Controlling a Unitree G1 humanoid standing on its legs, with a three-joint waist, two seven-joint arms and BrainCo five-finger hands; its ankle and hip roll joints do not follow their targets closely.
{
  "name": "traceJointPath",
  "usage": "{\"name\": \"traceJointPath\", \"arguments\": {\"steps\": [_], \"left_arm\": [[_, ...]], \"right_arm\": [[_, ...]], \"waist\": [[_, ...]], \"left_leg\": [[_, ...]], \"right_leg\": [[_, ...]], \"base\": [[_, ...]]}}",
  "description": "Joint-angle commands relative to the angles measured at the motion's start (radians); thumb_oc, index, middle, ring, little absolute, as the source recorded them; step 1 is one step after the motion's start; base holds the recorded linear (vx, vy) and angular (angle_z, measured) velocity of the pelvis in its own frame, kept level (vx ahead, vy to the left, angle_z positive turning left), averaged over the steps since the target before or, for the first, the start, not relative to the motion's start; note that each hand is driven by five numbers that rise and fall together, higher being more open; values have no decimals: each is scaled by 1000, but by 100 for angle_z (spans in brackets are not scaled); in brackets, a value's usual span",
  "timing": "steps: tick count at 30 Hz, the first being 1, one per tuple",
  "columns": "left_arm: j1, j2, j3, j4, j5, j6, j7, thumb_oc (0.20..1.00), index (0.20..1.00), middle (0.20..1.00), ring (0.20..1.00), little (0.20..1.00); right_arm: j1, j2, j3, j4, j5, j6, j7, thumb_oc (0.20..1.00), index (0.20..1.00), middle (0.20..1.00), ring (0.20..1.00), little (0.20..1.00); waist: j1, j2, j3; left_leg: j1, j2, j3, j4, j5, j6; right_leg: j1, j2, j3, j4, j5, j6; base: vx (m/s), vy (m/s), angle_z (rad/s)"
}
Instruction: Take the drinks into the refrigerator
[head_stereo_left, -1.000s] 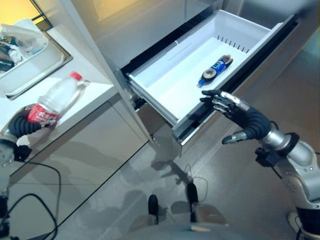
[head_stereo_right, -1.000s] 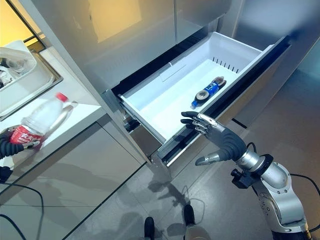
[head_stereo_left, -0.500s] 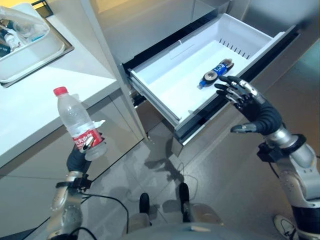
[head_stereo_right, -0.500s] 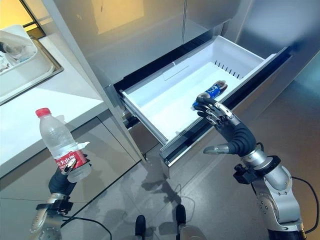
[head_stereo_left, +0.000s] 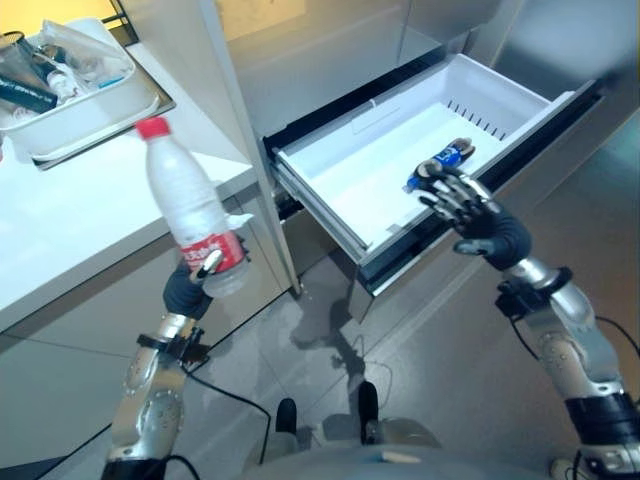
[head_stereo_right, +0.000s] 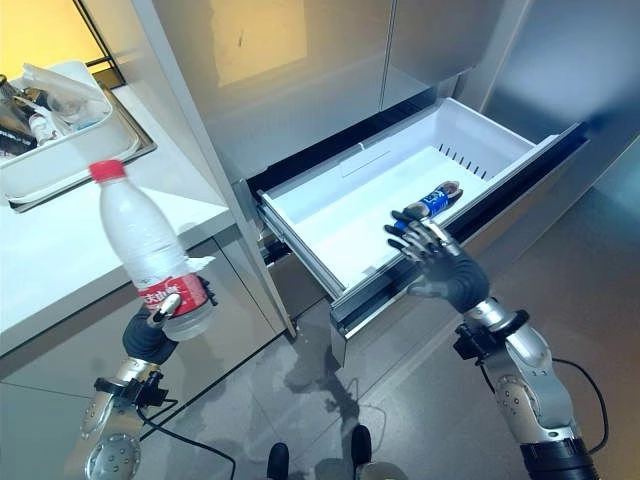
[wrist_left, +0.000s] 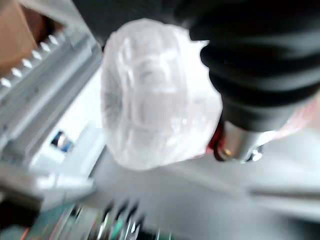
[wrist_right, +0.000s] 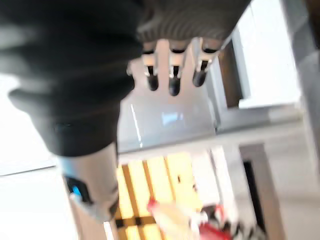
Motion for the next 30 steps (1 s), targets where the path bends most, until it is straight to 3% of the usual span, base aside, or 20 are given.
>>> {"name": "traceJointPath", "arguments": {"steps": [1,5,10,21,30], "left_arm": [[-106,81,-8,-148,12,-136,-58,200,200,200,200,200],[-168,160,-112,-167,84,-163,-54,200,200,200,200,200],[-214,233,-185,-168,105,-163,-70,200,200,200,200,200],[-197,257,-235,-155,131,-160,-96,200,200,200,200,200],[-193,247,-264,-118,150,-154,-79,200,200,200,200,200]], "right_arm": [[-98,-26,71,48,92,0,38,1000,1000,1000,1000,1000],[-260,-67,227,83,197,55,73,1000,1000,1000,1000,1000],[-346,-43,321,101,248,62,70,1000,1000,1000,1000,1000],[-332,-22,401,12,305,111,117,1000,1000,1000,1000,1000],[-319,38,406,-17,329,84,85,1000,1000,1000,1000,1000]], "waist": [[13,-39,-109],[16,-33,-129],[9,-20,-139],[-6,-1,-144],[-12,7,-139]], "left_leg": [[70,-67,-5,19,-129,71],[81,-69,10,22,-133,70],[92,-69,27,18,-132,67],[104,-66,50,13,-132,66],[103,-63,60,16,-129,66]], "right_leg": [[86,-37,-5,63,-186,46],[99,-40,3,59,-182,48],[103,-41,16,57,-178,51],[99,-40,36,55,-173,54],[94,-40,41,60,-171,56]], "base": [[8,-22,-8],[4,-21,-8],[-6,4,-6],[-6,1,-10],[-1,0,0]]}}
